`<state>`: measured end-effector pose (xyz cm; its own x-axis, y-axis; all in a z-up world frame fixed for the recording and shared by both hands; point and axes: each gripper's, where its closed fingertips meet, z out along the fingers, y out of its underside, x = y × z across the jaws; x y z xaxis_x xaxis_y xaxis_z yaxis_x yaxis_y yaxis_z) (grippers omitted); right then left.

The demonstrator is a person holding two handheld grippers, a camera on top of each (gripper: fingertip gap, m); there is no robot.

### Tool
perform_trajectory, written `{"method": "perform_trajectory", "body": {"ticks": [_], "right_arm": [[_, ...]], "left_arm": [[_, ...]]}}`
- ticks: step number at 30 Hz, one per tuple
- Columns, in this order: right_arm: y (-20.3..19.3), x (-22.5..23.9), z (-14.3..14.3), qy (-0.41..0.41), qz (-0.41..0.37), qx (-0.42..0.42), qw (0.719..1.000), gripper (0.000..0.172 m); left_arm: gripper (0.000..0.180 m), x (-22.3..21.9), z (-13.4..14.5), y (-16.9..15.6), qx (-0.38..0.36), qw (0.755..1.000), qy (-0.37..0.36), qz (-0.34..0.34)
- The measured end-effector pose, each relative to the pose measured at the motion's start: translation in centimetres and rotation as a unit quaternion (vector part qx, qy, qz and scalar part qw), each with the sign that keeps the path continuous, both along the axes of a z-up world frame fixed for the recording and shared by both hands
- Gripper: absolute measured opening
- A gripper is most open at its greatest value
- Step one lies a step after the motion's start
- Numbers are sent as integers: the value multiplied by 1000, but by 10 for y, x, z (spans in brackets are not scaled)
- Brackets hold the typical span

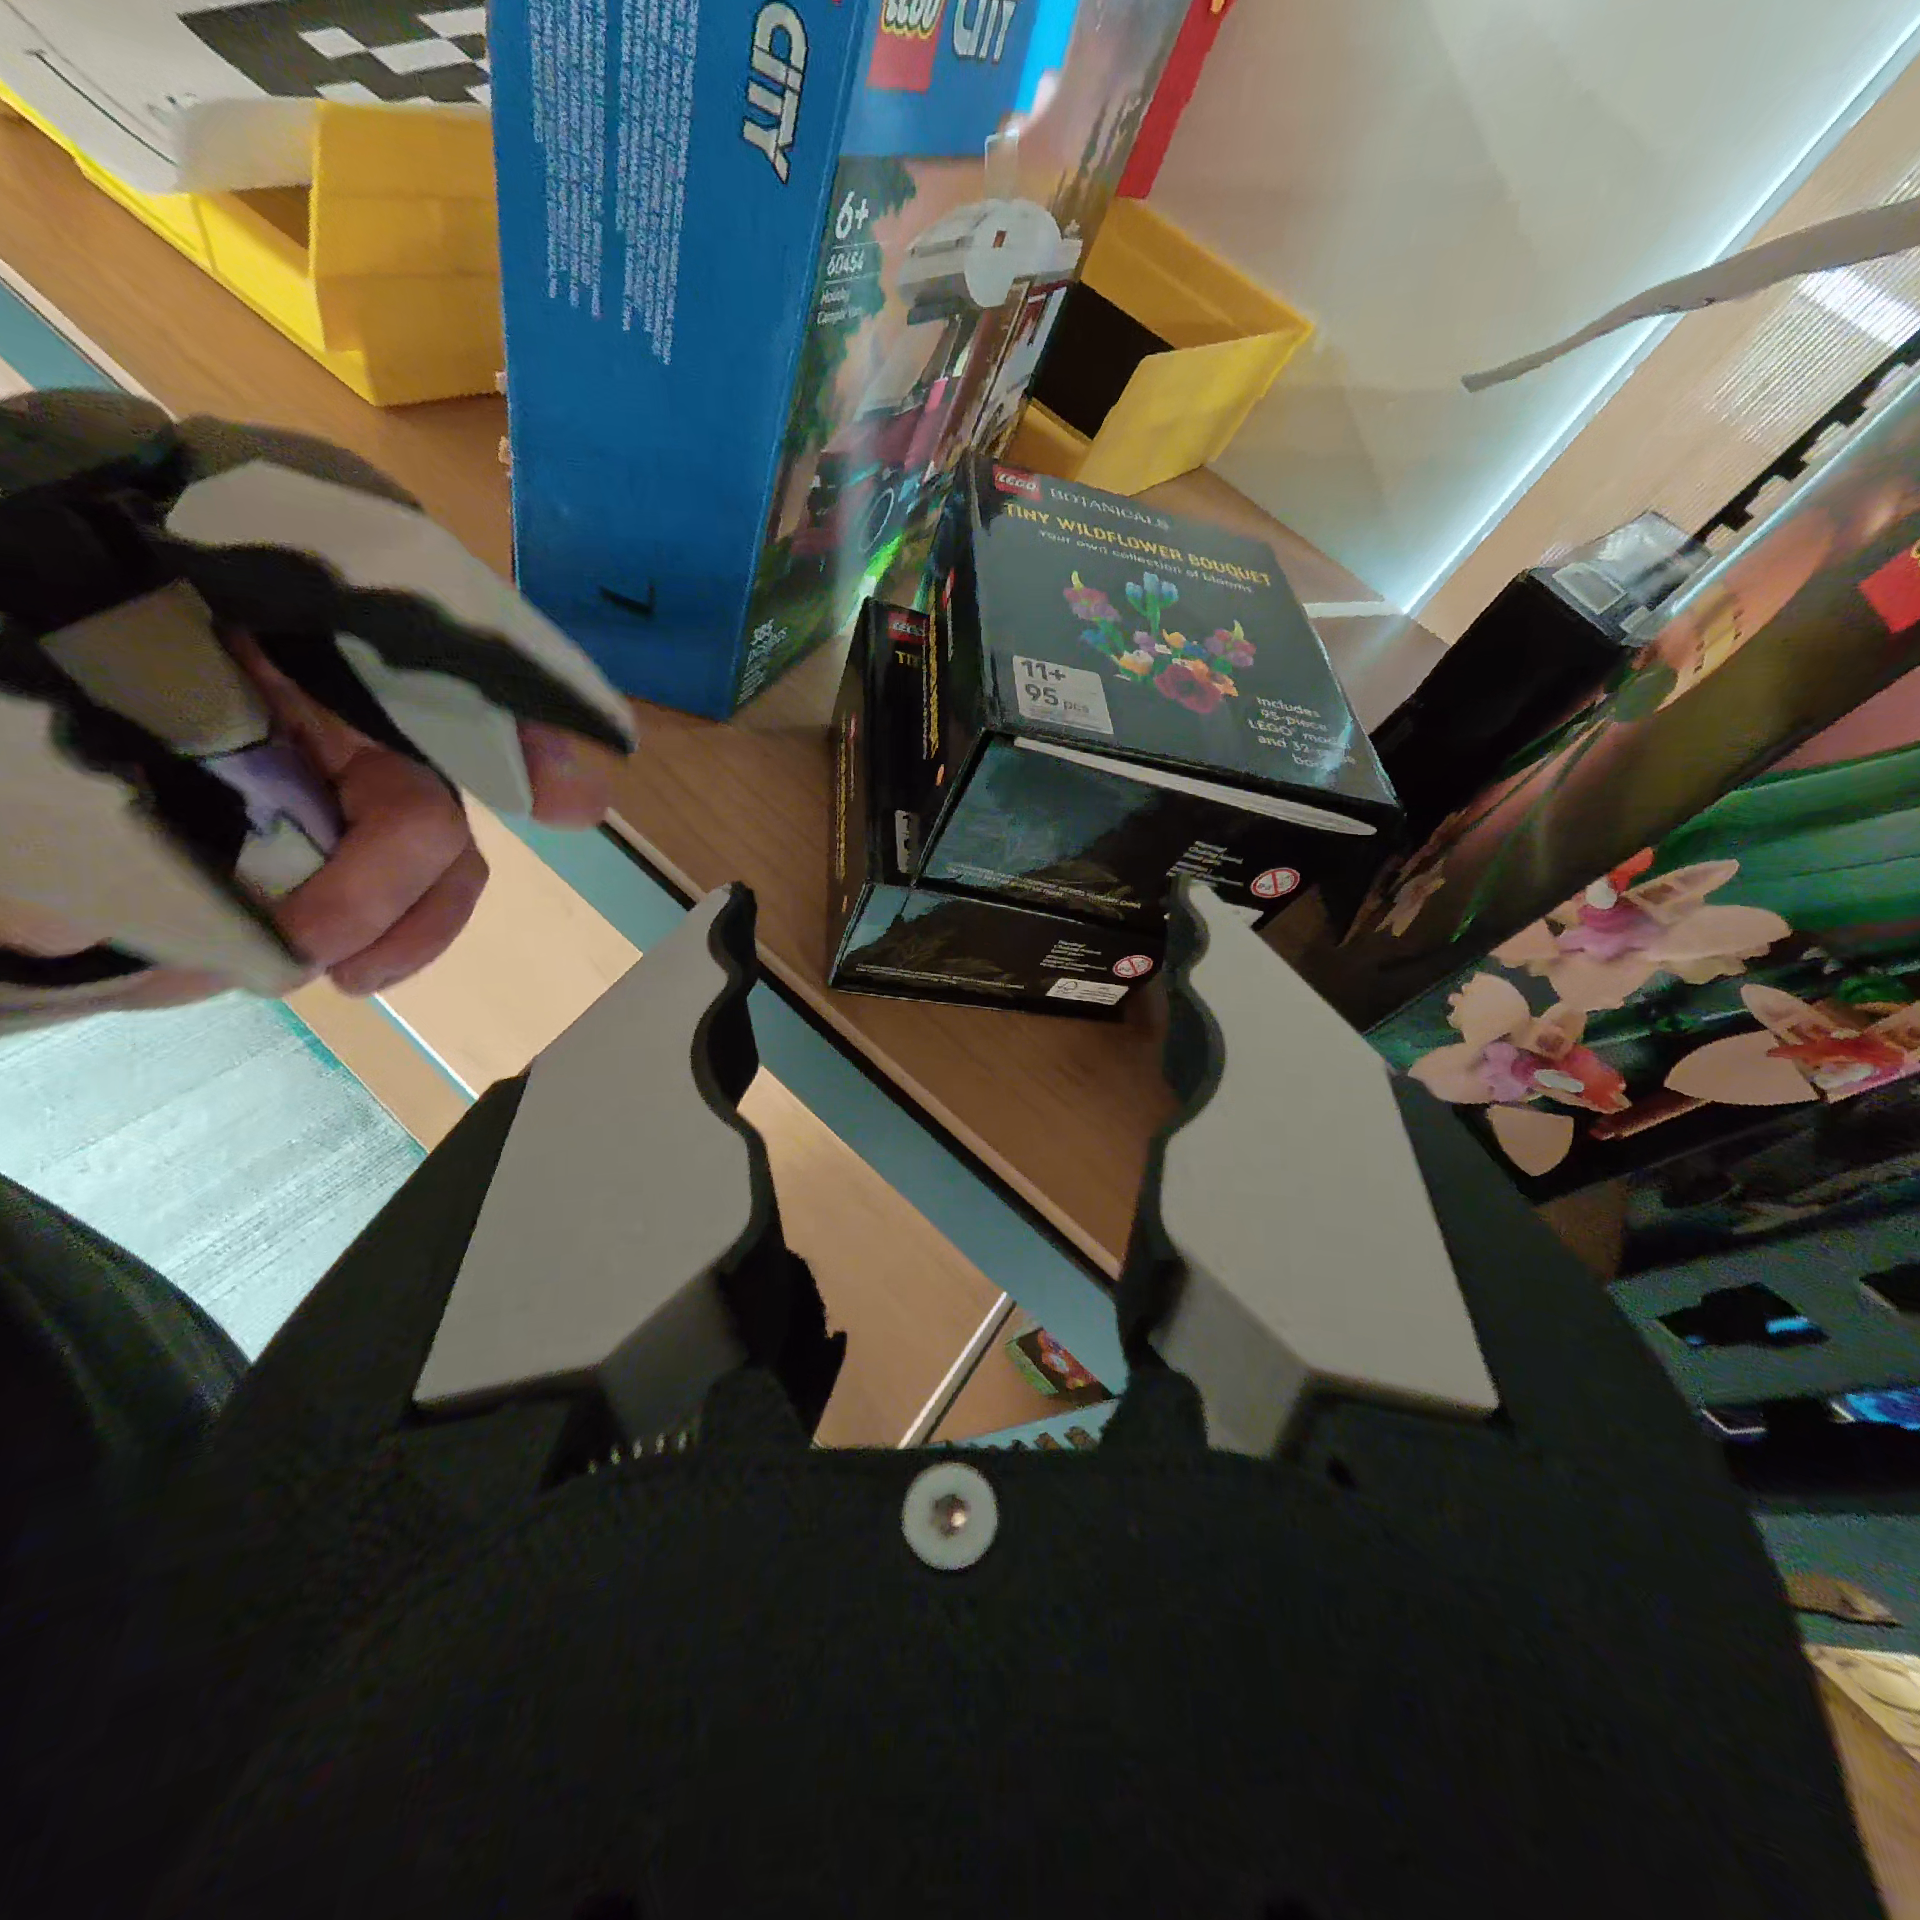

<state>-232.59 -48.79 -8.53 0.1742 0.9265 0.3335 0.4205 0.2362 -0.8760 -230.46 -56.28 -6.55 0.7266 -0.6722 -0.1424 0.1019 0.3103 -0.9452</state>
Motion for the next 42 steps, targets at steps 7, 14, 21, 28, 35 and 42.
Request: {"method": "perform_trajectory", "body": {"ticks": [7,14,21,28,35,42], "right_arm": [[-6,8,-6,22,14,-15,1000,73],[-1,36,-4,41,1,-10,999,71],[11,95,6,64,-44,0,997,68],[25,125,30,90,-47,10,995,59],[54,195,-25,91,-116,-37,988,59],[155,333,-122,104,-235,-116,959,81]], "left_arm": [[44,-51,2,3,-15,996,12,85],[43,3,-6,16,-27,999,39,23],[45,70,0,30,-12,996,63,-56],[44,105,5,41,-12,994,74,-81],[44,174,-21,54,-54,980,105,-158],[58,273,-38,116,-89,969,139,-182]]}}
